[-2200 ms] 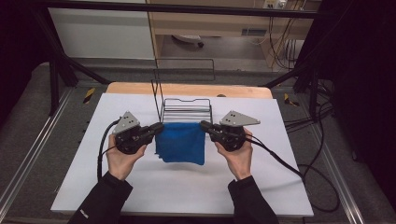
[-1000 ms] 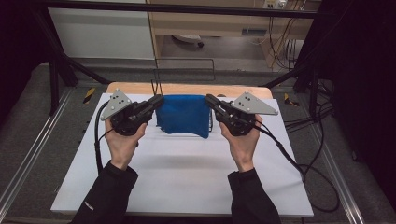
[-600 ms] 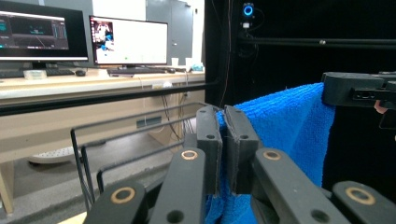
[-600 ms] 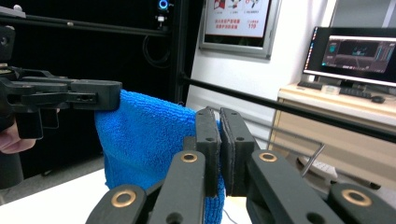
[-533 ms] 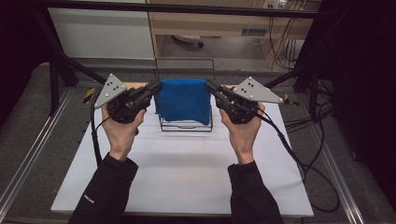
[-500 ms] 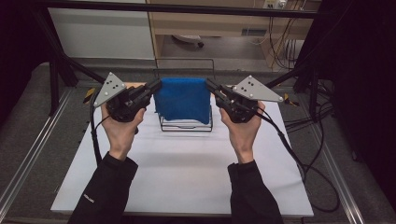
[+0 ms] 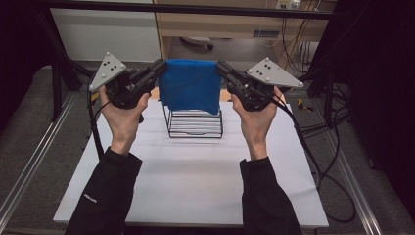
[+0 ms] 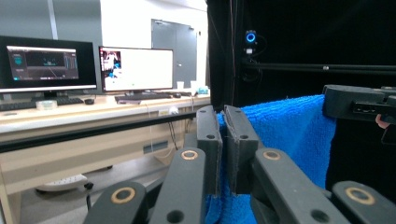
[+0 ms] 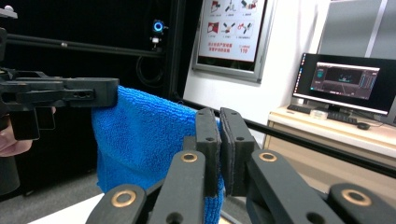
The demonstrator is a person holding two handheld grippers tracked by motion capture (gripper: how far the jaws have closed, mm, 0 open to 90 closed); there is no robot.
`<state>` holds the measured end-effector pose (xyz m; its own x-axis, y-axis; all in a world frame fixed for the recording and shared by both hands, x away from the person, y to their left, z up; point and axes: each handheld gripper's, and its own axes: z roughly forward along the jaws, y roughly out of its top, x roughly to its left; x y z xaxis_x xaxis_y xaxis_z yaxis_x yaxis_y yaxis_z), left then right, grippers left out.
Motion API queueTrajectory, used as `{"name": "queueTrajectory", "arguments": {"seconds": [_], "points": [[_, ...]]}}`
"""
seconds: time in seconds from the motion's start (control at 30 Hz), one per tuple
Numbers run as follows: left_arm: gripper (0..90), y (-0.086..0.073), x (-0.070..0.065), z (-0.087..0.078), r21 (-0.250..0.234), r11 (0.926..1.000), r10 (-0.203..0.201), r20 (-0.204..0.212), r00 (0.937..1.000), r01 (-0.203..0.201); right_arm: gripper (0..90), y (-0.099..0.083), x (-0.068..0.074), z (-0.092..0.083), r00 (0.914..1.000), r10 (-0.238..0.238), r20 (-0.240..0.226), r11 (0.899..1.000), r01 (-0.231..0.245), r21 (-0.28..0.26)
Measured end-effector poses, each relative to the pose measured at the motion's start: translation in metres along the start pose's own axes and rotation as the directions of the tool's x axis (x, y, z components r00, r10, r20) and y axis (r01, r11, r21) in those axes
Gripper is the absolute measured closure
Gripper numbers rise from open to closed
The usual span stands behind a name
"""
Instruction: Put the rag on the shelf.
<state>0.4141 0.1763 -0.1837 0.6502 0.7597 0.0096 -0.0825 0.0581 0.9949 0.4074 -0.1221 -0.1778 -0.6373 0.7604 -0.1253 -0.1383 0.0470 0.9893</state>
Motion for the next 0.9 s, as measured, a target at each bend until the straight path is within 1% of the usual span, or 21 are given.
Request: {"name": "queueTrajectory", "arguments": {"seconds": [0.23, 0.33, 0.47, 0.57, 0.6, 0.73, 0.8, 0.9], "points": [[85.2, 0.016, 0.001, 0.009, -0.027, 0.9996, 0.006, -0.008, 1.0, -0.006, 87.3, 0.016, -0.007, 0.006, 0.9998, -0.005, 0.019, 1.0, 0.005, -0.029], [85.2, 0.02, 0.004, 0.014, -0.028, 0.9995, 0.011, -0.017, 0.9998, -0.012, 87.3, 0.02, -0.01, 0.009, 0.9996, -0.005, 0.026, 0.999, 0.006, -0.033], [85.2, 0.024, 0.008, 0.021, -0.033, 0.9994, 0.008, -0.026, 0.9996, -0.009, 87.3, 0.023, -0.015, 0.015, 0.9994, -0.004, 0.033, 0.999, 0.005, -0.034], [85.2, 0.027, 0.011, 0.026, -0.032, 0.9993, 0.017, -0.038, 0.9991, -0.018, 87.3, 0.024, -0.018, 0.02, 0.9993, -0.008, 0.038, 1.0, 0.009, -0.03], [85.2, 0.028, 0.012, 0.028, -0.034, 0.9994, 0.008, -0.029, 0.9995, -0.009, 87.3, 0.025, -0.019, 0.021, 0.9991, -0.011, 0.041, 1.0, 0.012, -0.029], [85.2, 0.032, 0.015, 0.035, -0.041, 0.9991, 0.008, -0.035, 0.9993, -0.009, 87.3, 0.027, -0.025, 0.027, 0.9987, -0.006, 0.051, 0.999, 0.008, -0.032], [85.2, 0.033, 0.018, 0.038, -0.044, 0.999, -0.002, -0.038, 0.9993, 0.0, 87.3, 0.029, -0.028, 0.031, 0.9985, -0.009, 0.055, 0.999, 0.01, -0.03], [85.2, 0.033, 0.021, 0.043, -0.054, 0.9985, -0.014, -0.039, 0.9991, 0.012, 87.3, 0.029, -0.033, 0.036, 0.9984, 0.004, 0.056, 0.999, -0.002, -0.035]]}}
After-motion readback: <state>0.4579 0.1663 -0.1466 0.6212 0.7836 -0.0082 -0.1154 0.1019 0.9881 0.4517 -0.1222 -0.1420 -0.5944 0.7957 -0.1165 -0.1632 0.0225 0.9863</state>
